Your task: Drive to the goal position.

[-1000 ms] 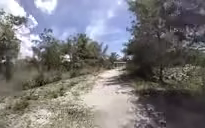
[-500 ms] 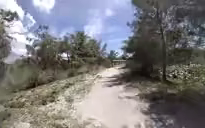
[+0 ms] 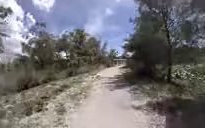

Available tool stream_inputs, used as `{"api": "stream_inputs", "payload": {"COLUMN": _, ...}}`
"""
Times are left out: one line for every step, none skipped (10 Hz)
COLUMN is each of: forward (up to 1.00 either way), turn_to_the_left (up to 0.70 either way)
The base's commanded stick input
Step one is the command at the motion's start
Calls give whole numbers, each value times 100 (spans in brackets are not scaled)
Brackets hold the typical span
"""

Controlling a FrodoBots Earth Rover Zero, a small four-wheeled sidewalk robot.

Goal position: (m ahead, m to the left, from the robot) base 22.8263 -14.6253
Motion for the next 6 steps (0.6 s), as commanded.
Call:
{"api": "stream_inputs", "payload": {"forward": 70, "turn_to_the_left": 0}}
{"api": "stream_inputs", "payload": {"forward": 70, "turn_to_the_left": 0}}
{"api": "stream_inputs", "payload": {"forward": 70, "turn_to_the_left": 0}}
{"api": "stream_inputs", "payload": {"forward": 70, "turn_to_the_left": 0}}
{"api": "stream_inputs", "payload": {"forward": 70, "turn_to_the_left": 0}}
{"api": "stream_inputs", "payload": {"forward": 70, "turn_to_the_left": 0}}
